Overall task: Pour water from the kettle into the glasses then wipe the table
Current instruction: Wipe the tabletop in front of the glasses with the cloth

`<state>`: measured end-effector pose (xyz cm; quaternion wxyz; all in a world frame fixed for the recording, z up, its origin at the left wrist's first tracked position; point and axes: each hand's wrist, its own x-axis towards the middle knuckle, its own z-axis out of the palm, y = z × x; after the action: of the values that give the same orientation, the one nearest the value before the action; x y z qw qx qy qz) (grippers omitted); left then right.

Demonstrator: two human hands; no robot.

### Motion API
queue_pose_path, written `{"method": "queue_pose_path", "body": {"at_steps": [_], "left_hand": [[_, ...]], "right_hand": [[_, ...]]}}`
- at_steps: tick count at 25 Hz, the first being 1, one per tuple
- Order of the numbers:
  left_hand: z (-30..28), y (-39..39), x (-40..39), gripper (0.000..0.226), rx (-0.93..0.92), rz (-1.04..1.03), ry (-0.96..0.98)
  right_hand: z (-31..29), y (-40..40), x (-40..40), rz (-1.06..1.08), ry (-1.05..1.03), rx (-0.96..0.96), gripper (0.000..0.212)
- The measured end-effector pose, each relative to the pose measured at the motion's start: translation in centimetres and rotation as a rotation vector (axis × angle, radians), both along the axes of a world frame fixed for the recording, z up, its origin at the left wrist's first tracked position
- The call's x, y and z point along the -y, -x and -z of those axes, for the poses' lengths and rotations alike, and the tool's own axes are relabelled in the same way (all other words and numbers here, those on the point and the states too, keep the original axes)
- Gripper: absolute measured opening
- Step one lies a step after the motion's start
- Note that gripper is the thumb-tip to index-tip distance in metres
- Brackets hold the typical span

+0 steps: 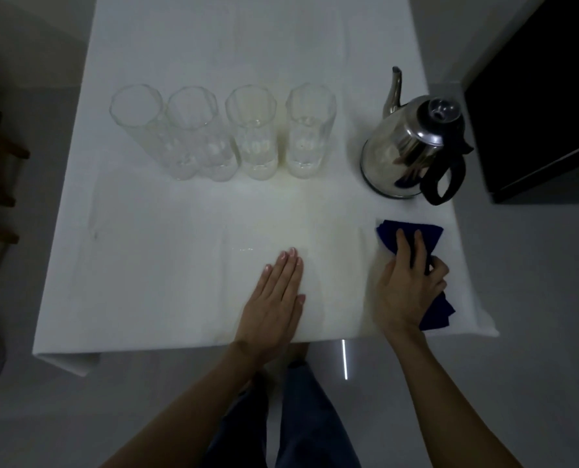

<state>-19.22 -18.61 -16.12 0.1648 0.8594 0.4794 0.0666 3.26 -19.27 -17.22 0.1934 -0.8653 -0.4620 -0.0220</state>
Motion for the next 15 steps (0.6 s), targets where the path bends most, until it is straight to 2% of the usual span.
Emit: {"method": "queue_pose_path", "body": {"at_steps": [4, 8, 12, 13, 15], "left_hand": [[0.2, 1.0, 0.4, 0.054, 0.017, -0.002, -0.029], [0.7, 1.9, 1.0, 0.055, 0.004, -0.029, -0.05], [0.9, 2.2, 1.1, 0.055, 0.003, -0.017, -0.05], [0.8, 2.2, 1.0, 0.055, 0.008, -0.008, -0.054], [0.4, 2.5, 0.9, 0.055, 0.021, -0.009, -0.054]], "right_hand": [[-0.4, 2.9, -4.2, -0.106, -0.067, 0.011, 0.05], [-0.5, 8.2, -7.1, -0.409, -0.066, 0.008, 0.052], [0.1, 6.7, -3.1, -0.771, -0.065, 0.053, 0.057], [0.1, 5.4, -1.8, -0.792, -0.058, 0.062, 0.06], [-0.1, 3.0, -0.7, -0.631, -0.064, 0.061, 0.055]]}}
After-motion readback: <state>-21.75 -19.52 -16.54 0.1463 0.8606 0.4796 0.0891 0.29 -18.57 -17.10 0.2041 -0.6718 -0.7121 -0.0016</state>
